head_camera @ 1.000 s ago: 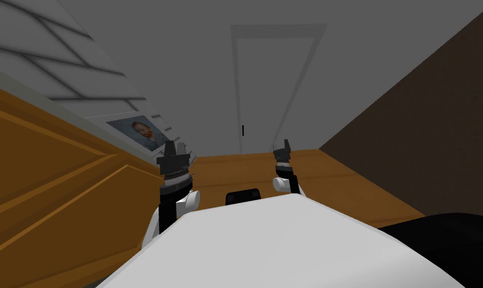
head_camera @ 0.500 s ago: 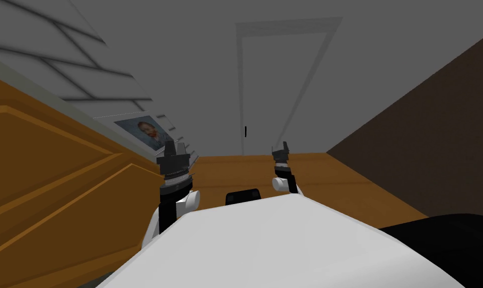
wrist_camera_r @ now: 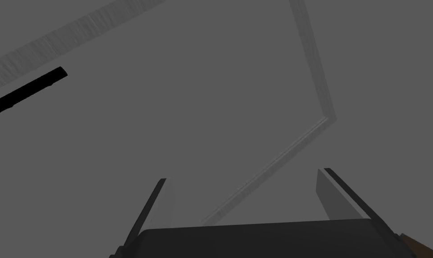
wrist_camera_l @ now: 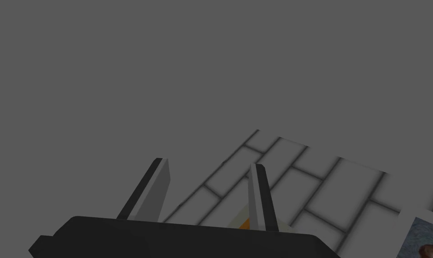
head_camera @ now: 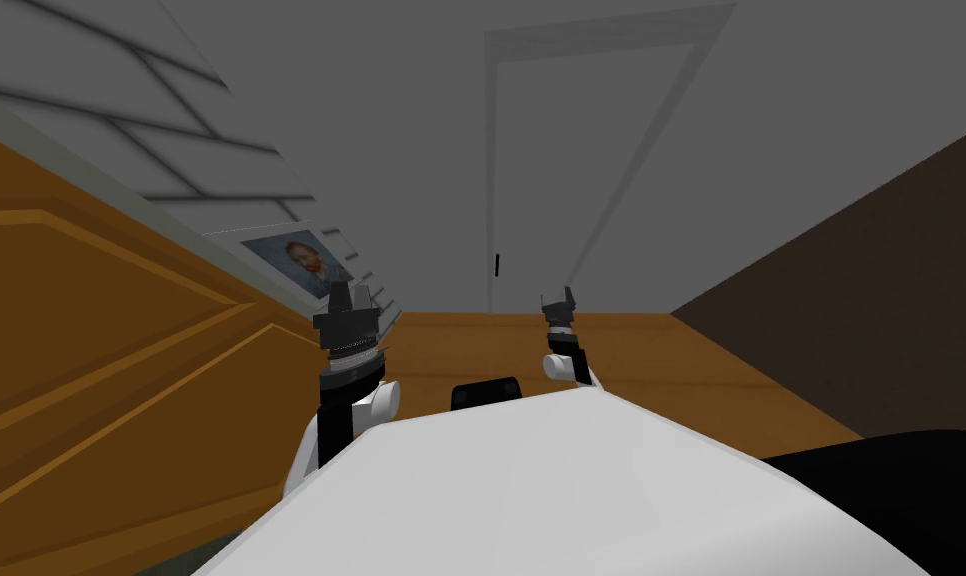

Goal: Pull the door open

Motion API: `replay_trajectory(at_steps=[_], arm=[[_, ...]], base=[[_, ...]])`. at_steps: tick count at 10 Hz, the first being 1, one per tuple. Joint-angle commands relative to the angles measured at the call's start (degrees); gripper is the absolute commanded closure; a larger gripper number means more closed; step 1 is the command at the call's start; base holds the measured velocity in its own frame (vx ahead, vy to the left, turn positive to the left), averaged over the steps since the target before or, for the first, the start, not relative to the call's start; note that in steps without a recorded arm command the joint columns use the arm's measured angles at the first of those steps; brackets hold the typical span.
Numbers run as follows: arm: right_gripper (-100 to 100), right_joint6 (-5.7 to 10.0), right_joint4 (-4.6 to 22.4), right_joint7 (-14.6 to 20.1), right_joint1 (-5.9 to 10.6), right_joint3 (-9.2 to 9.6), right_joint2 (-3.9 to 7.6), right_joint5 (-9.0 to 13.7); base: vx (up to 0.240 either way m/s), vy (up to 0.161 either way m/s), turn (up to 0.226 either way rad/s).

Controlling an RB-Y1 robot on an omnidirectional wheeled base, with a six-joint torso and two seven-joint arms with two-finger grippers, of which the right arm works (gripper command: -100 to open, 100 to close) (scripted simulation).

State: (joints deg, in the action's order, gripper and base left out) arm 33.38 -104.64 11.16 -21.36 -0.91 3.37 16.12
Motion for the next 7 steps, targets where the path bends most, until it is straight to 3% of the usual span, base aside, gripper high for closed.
replay_trajectory(at_steps=[1,7], arm=[[-100,0.64,2.04,2.08,0.66,-0.11,0.34,0.91],[-100,2.68,10.00,9.48,3.60,-0.65,1.35,4.40]], base=[[0.089,-0.001,0.088],[0.100,-0.010,0.106]])
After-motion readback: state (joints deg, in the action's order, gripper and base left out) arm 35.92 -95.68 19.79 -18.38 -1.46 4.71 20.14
